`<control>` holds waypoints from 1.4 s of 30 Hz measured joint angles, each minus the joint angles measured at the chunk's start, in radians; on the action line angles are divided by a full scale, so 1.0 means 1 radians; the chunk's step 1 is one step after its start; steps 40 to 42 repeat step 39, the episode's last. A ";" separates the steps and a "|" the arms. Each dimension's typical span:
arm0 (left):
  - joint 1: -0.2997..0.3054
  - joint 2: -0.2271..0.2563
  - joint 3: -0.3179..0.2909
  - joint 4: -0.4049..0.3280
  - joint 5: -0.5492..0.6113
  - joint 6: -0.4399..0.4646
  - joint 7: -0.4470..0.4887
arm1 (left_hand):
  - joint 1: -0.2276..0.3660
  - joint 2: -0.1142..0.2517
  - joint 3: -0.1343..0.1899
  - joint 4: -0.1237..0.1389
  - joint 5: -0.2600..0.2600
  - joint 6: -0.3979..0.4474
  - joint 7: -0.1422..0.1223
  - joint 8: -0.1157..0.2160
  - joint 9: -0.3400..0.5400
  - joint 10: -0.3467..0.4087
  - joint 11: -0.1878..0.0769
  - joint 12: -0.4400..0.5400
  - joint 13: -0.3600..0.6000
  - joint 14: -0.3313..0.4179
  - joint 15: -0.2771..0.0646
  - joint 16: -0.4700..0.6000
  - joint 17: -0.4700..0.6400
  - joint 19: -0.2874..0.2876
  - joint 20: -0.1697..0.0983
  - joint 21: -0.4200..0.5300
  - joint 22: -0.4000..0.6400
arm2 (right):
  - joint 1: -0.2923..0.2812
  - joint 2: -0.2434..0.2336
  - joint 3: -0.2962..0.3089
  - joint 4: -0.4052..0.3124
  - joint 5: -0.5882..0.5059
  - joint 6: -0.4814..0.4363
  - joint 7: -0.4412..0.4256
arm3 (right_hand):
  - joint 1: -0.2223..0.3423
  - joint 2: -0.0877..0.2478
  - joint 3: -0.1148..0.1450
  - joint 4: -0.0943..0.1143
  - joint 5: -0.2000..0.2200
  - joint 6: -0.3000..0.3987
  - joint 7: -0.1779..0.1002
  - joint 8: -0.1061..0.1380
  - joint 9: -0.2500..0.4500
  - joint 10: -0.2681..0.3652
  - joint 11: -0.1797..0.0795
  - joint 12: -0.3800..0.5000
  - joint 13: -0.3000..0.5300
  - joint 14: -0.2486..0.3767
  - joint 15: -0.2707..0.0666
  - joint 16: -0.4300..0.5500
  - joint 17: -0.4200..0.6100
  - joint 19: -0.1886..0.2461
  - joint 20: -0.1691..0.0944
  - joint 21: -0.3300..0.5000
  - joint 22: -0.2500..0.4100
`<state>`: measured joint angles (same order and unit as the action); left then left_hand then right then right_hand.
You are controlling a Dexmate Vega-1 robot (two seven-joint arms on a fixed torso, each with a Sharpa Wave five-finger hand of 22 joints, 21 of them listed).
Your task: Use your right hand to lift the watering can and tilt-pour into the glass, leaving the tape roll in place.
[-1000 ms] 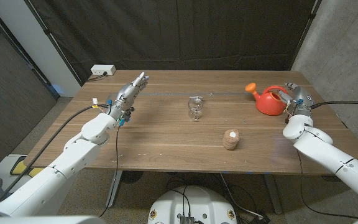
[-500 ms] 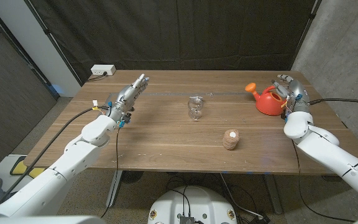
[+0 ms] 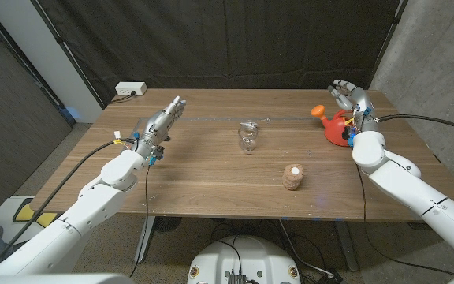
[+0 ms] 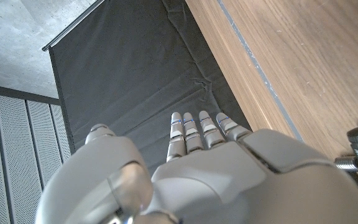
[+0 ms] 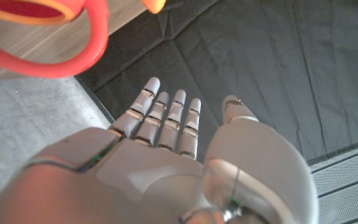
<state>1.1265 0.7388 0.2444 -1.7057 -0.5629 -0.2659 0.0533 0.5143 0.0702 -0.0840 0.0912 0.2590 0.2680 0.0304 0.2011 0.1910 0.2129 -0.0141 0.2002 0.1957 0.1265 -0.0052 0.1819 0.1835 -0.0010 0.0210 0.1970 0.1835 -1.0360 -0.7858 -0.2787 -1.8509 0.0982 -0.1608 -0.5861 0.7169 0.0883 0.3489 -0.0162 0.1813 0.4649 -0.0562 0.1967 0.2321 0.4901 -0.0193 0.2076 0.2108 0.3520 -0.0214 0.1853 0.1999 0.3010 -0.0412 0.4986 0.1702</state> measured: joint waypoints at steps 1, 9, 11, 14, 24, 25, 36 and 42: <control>0.002 0.001 -0.001 -0.002 0.000 0.000 0.000 | 0.000 0.000 0.000 0.000 0.000 0.000 0.000 0.000 0.000 -0.001 0.002 0.000 0.000 0.000 0.000 0.000 0.000 -0.003 -0.004 0.000 0.000 | 0.000 0.000 0.000 0.000 0.007 0.019 0.013 | -0.007 -0.003 -0.001 0.001 0.001 0.001 0.001 0.000 0.000 0.001 0.001 0.000 -0.001 0.000 0.000 0.000 0.000 0.000 0.000 0.000 0.000; 0.017 0.007 -0.012 -0.019 0.004 -0.001 0.016 | 0.000 0.000 0.000 0.000 0.000 -0.004 -0.004 0.000 0.000 0.002 0.005 0.000 0.000 0.000 0.000 0.008 0.000 0.001 -0.007 0.000 0.000 | 0.017 0.011 0.009 0.017 0.113 0.129 0.149 | -0.020 -0.001 -0.005 0.005 0.001 -0.015 0.028 0.000 -0.005 -0.004 0.021 0.000 -0.003 0.000 0.000 0.000 0.000 0.008 0.000 -0.009 0.000; 0.019 0.009 -0.013 -0.022 0.005 -0.001 0.017 | 0.000 0.000 0.000 0.000 0.000 -0.009 -0.009 0.000 0.000 0.001 0.004 0.000 0.000 0.000 0.000 0.008 0.000 0.003 -0.009 0.000 0.000 | 0.017 0.011 0.013 0.020 0.145 0.146 0.185 | -0.024 -0.005 -0.006 0.006 0.001 -0.021 0.034 0.000 -0.005 -0.002 0.023 0.000 -0.003 0.000 0.000 0.004 0.000 0.008 0.000 -0.009 0.000; 0.021 0.011 -0.016 -0.025 0.005 -0.001 0.017 | 0.000 0.000 0.000 0.000 0.000 -0.010 -0.009 0.000 0.000 -0.001 0.001 0.000 0.000 0.000 0.000 0.008 0.000 0.006 -0.012 0.008 0.000 | 0.017 0.011 0.013 0.020 0.204 0.178 0.250 | -0.038 -0.003 -0.010 0.010 0.001 -0.022 0.061 0.000 -0.009 -0.003 0.030 0.008 -0.006 0.000 0.000 0.004 0.000 0.010 -0.002 -0.009 0.000; 0.017 0.014 -0.020 -0.022 -0.001 0.001 0.004 | 0.000 0.000 -0.004 -0.004 0.000 -0.036 0.018 -0.006 0.000 -0.003 0.014 0.000 0.000 0.004 0.004 0.008 -0.002 0.019 -0.036 0.008 -0.002 | 0.021 0.033 0.032 0.070 0.409 0.265 0.454 | -0.064 -0.008 -0.020 0.019 0.001 -0.032 0.073 -0.005 -0.014 0.001 0.051 0.008 -0.012 0.004 0.004 0.009 -0.005 0.033 -0.003 -0.015 0.001; 0.017 0.014 -0.021 -0.020 -0.002 0.001 0.003 | 0.000 0.000 -0.004 -0.004 0.000 -0.036 0.018 -0.006 0.000 -0.003 0.014 0.000 0.000 0.004 0.004 0.008 -0.002 0.019 -0.036 0.008 -0.002 | 0.021 0.040 0.032 0.078 0.434 0.279 0.476 | -0.072 -0.012 -0.022 0.022 0.001 -0.033 0.074 -0.005 -0.016 0.001 0.051 0.008 -0.012 0.009 0.003 0.012 -0.005 0.044 0.000 -0.015 0.004; 0.014 0.014 -0.028 -0.009 -0.014 -0.007 -0.011 | 0.003 0.003 -0.004 -0.004 0.000 -0.042 0.013 -0.006 0.000 -0.003 0.014 0.000 0.000 0.009 0.009 0.008 -0.002 0.024 -0.041 0.008 -0.002 | 0.010 0.085 0.026 0.118 0.531 0.354 0.555 | -0.081 -0.016 -0.029 0.018 0.008 -0.007 0.092 0.000 -0.023 0.030 0.047 0.015 -0.016 0.049 0.002 0.023 -0.009 0.083 -0.004 -0.015 0.005; 0.012 0.015 -0.029 -0.009 -0.017 -0.008 -0.015 | 0.003 0.003 -0.004 -0.004 0.000 -0.042 0.013 -0.006 0.000 0.001 0.018 0.000 0.000 0.009 0.009 0.008 -0.002 0.024 -0.041 0.008 -0.002 | 0.005 0.094 0.023 0.125 0.544 0.371 0.563 | -0.086 -0.011 -0.029 0.018 0.008 -0.008 0.092 0.000 -0.023 0.030 0.047 0.015 -0.016 0.049 0.001 0.023 -0.009 0.084 -0.005 -0.015 0.005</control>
